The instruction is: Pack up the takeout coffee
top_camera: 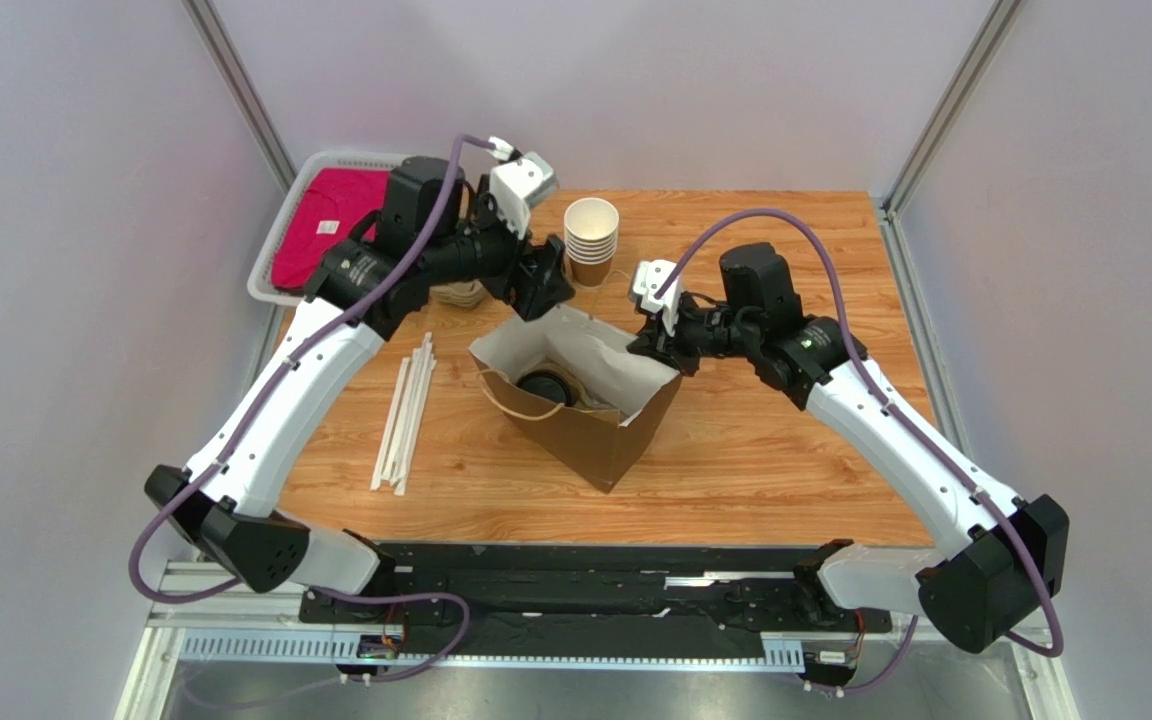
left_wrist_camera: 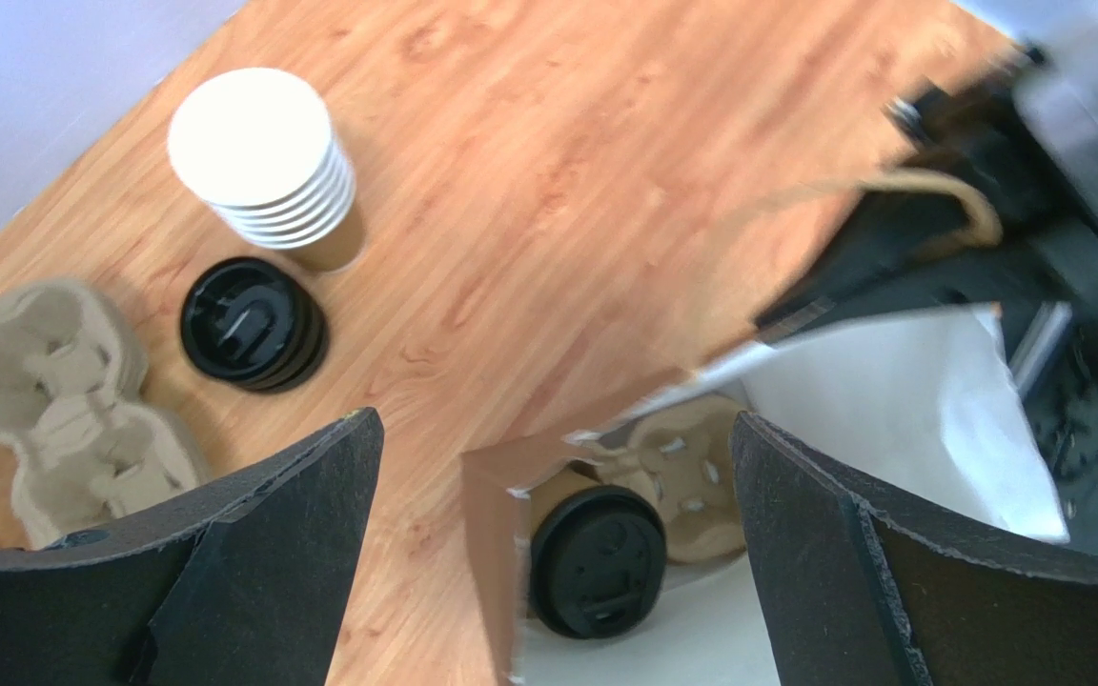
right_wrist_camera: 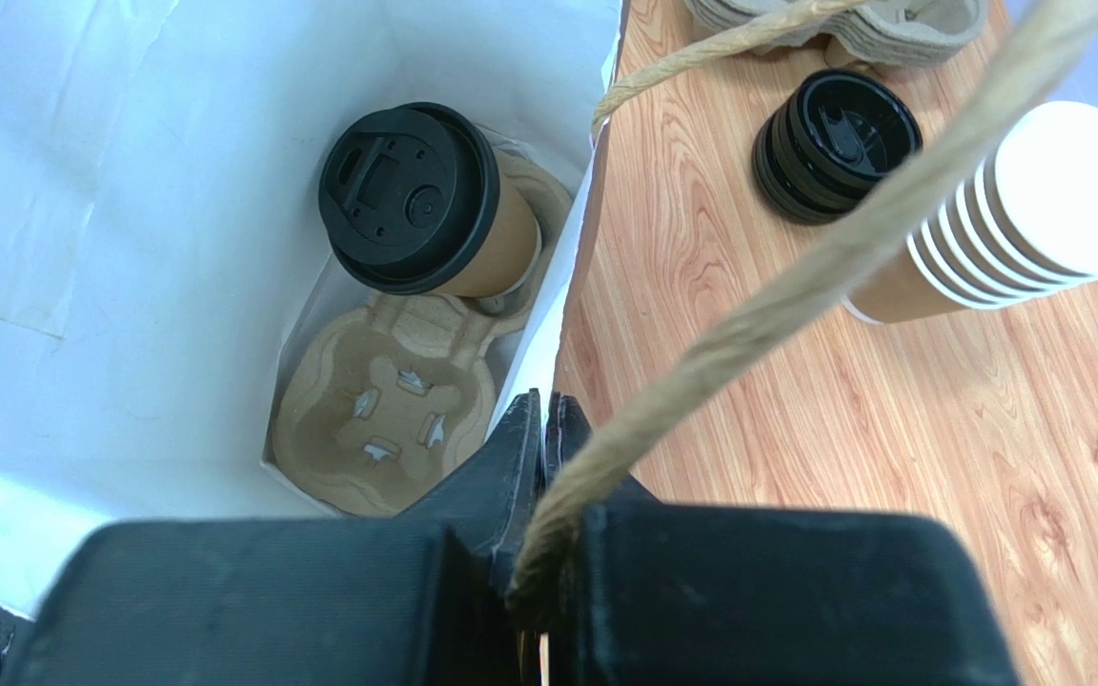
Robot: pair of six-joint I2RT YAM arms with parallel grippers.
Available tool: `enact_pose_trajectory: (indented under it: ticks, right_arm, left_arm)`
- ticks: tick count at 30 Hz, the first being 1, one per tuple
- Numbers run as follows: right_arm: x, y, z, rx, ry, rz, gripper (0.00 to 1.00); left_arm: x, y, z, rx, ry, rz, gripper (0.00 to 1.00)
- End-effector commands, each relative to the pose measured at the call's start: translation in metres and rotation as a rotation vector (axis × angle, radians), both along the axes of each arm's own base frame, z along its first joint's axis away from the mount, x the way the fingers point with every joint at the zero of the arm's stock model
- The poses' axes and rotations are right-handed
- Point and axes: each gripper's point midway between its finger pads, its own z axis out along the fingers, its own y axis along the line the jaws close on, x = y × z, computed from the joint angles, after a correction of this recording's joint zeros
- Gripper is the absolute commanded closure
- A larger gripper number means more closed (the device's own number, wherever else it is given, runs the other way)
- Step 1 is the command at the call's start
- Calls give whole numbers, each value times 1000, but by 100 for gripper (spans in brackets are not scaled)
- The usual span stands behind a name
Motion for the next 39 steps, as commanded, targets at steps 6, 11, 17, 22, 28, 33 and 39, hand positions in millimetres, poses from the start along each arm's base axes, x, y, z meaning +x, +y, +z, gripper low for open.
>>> enact_pose_trajectory:
  ticks: [6, 11, 17, 22, 28, 33, 39]
  right_arm:
    - [6, -4, 17, 1, 6, -66, 85]
    - [7, -7, 19, -8, 7, -91, 59]
    - [8, -10, 28, 6, 5, -121, 44]
    - [10, -11, 41, 20, -18, -139, 34]
    - [11, -15, 56, 38, -50, -163, 13]
    - [12, -18, 75, 54, -90, -180, 5]
    - [11, -22, 87, 67, -107, -200, 2]
  left_arm:
    - [54, 89, -62, 68, 273, 451, 5]
    - [45, 161, -117, 123, 405, 621, 16]
    - [14, 225, -182, 296, 467, 696, 36]
    - [3, 253, -227, 427, 504, 741, 46]
    - [26, 281, -251, 514, 478, 795, 65]
    - [36, 280, -273, 499, 520, 773, 68]
    - [39, 269, -291, 469, 579, 720, 66]
